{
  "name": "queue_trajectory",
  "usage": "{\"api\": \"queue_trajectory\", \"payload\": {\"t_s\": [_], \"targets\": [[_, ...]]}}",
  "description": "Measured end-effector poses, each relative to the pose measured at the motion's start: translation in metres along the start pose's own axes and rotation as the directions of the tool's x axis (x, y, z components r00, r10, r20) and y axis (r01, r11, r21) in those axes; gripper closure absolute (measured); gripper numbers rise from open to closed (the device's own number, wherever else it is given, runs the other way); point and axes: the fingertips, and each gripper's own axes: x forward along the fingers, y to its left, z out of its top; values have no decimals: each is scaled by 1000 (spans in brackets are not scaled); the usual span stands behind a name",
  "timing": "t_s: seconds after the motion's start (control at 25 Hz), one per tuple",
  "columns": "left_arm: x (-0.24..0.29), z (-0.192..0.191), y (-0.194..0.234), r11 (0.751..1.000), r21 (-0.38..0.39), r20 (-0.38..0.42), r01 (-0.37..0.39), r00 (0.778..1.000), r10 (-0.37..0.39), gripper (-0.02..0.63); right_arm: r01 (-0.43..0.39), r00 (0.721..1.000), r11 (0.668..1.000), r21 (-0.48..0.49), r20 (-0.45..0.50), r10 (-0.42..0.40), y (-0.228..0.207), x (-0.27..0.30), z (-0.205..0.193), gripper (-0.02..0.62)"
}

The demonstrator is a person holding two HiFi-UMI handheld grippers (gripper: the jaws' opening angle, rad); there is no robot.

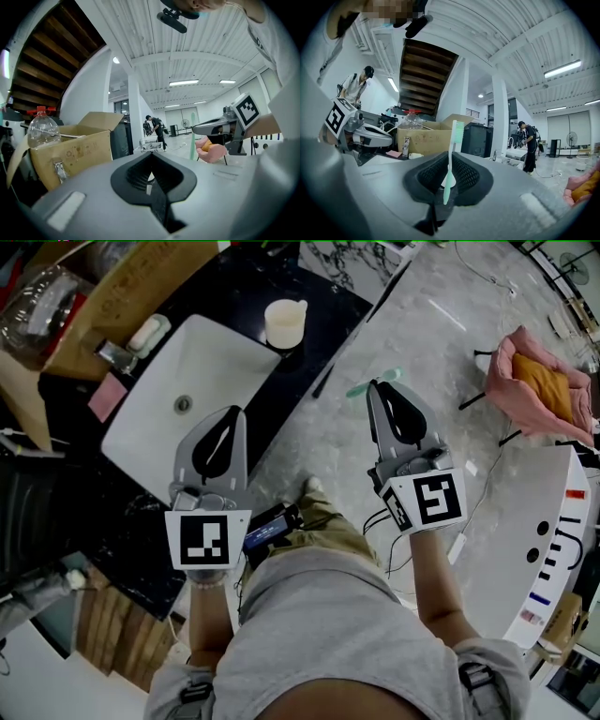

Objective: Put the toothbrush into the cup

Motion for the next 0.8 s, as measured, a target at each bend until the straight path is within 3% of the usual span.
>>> {"api": "queue_trajectory", "payload": {"t_s": [0.8], "targets": [[23,-5,24,993,-19,-23,-117,993,116,594,-140,989,987,-73,43,143,-15,76,8,571]]}}
